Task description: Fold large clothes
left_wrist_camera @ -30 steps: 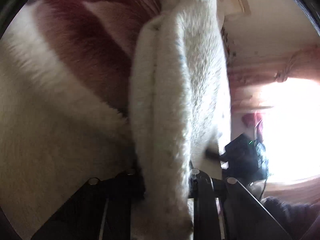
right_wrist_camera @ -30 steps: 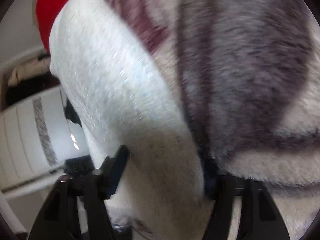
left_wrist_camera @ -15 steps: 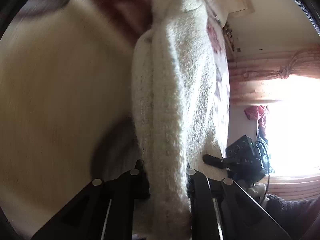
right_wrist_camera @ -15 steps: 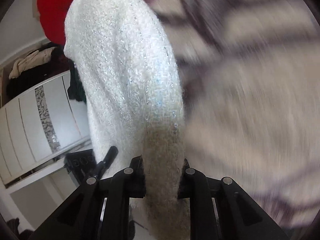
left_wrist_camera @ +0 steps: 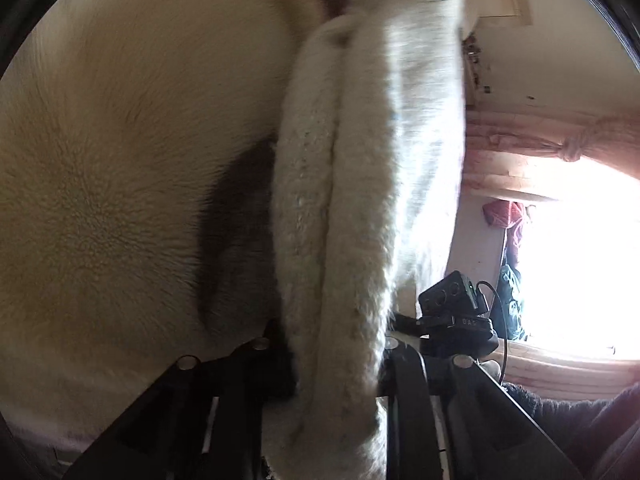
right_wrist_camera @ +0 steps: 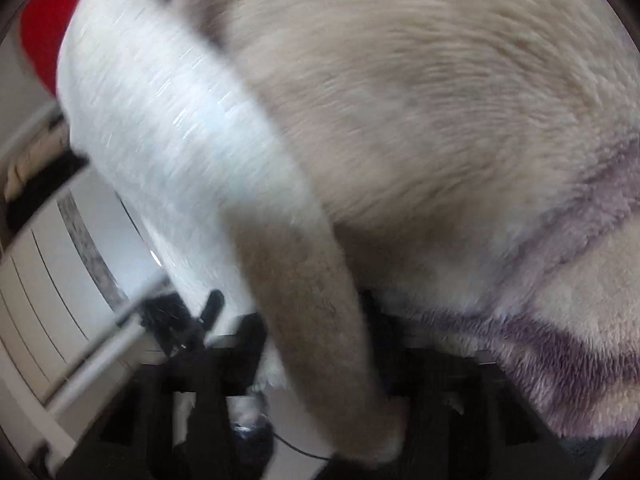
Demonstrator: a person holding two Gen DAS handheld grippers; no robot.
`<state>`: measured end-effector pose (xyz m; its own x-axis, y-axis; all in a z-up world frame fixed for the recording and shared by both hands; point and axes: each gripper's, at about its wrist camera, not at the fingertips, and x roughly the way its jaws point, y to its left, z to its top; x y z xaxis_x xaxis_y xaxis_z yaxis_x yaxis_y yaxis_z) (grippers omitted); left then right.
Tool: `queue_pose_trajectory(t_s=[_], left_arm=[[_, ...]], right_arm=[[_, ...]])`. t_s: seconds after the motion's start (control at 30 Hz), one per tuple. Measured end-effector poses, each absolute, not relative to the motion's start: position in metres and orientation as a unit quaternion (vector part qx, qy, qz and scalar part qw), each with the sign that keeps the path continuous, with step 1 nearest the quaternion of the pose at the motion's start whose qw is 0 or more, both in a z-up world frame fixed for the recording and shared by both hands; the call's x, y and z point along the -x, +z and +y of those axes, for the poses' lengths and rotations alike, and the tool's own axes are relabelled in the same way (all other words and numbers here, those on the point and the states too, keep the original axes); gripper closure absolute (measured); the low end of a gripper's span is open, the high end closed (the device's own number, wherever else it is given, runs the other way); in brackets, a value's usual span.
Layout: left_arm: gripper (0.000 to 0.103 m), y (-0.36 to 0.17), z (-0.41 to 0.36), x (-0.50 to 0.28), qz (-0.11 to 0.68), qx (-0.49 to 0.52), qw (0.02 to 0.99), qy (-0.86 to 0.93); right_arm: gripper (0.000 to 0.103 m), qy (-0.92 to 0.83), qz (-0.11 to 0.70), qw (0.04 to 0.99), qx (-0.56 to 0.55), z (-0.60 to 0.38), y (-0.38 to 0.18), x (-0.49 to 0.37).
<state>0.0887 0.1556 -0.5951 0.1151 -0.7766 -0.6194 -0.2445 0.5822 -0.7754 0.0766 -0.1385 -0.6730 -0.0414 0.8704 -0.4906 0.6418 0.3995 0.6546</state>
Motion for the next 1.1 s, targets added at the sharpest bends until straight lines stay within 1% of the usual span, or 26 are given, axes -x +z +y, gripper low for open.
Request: queue_pose_trajectory(t_s=[0.07, 0.13, 0.27, 0.33, 0.47, 0.57, 0.67, 0.7, 0.73, 0.77, 0.8, 0.83, 0.87, 0.93, 0.97, 1.03, 1.07, 1.1], left_arm=[[0.089, -0.573, 0.159, -0.095, 0.616, 0.425, 0.628, -0.215], [0.089, -0.554, 0.162, -0.107, 0.606, 0.440, 0.628, -0.213], [0.089, -0.518, 0.173, -0.146, 0.591, 0.470, 0.624, -0.202], [0.089, -0.512, 0.173, -0.169, 0.587, 0.490, 0.613, -0.200], [0.089, -0.521, 0.186, -0.209, 0.583, 0.550, 0.575, -0.166], [0.088, -0.533, 0.163, -0.241, 0.594, 0.571, 0.548, -0.142], [0.087, -0.547, 0.158, -0.278, 0.603, 0.572, 0.540, -0.131], [0.084, -0.550, 0.161, -0.286, 0.604, 0.577, 0.533, -0.131], [0.076, -0.558, 0.158, -0.298, 0.605, 0.584, 0.525, -0.133], [0.073, -0.565, 0.158, -0.305, 0.603, 0.590, 0.520, -0.135], [0.068, -0.571, 0.157, -0.315, 0.595, 0.600, 0.515, -0.144], [0.061, -0.569, 0.161, -0.318, 0.591, 0.604, 0.512, -0.152], [0.059, -0.579, 0.161, -0.327, 0.589, 0.610, 0.507, -0.154], [0.056, -0.585, 0.168, -0.327, 0.578, 0.630, 0.494, -0.158], [0.056, -0.587, 0.171, -0.324, 0.573, 0.639, 0.488, -0.158], [0.052, -0.584, 0.178, -0.316, 0.557, 0.658, 0.478, -0.168], [0.051, -0.582, 0.182, -0.311, 0.539, 0.672, 0.476, -0.177], [0.046, -0.580, 0.185, -0.307, 0.524, 0.683, 0.474, -0.182]], right_arm=[[0.079, 0.145, 0.704, 0.436, -0.541, -0.133, -0.657, -0.079], [0.080, 0.175, 0.690, 0.421, -0.563, -0.127, -0.636, -0.083], [0.080, 0.221, 0.675, 0.420, -0.565, -0.117, -0.586, -0.110], [0.080, 0.242, 0.659, 0.418, -0.576, -0.127, -0.567, -0.125], [0.080, 0.253, 0.615, 0.414, -0.622, -0.132, -0.544, -0.163], [0.080, 0.247, 0.575, 0.416, -0.660, -0.141, -0.527, -0.181], [0.080, 0.224, 0.545, 0.423, -0.688, -0.139, -0.530, -0.215], [0.080, 0.213, 0.533, 0.421, -0.702, -0.144, -0.536, -0.226], [0.079, 0.195, 0.521, 0.415, -0.720, -0.148, -0.545, -0.236], [0.074, 0.185, 0.514, 0.411, -0.730, -0.157, -0.553, -0.238], [0.072, 0.172, 0.501, 0.408, -0.744, -0.160, -0.560, -0.251], [0.067, 0.162, 0.492, 0.408, -0.752, -0.166, -0.568, -0.259], [0.062, 0.153, 0.485, 0.408, -0.758, -0.171, -0.574, -0.266], [0.057, 0.146, 0.477, 0.404, -0.767, -0.176, -0.586, -0.281], [0.057, 0.140, 0.481, 0.403, -0.766, -0.183, -0.591, -0.282], [0.052, 0.139, 0.488, 0.400, -0.763, -0.178, -0.588, -0.294], [0.042, 0.145, 0.487, 0.395, -0.766, -0.182, -0.586, -0.290], [0.036, 0.155, 0.475, 0.395, -0.771, -0.188, -0.580, -0.289]])
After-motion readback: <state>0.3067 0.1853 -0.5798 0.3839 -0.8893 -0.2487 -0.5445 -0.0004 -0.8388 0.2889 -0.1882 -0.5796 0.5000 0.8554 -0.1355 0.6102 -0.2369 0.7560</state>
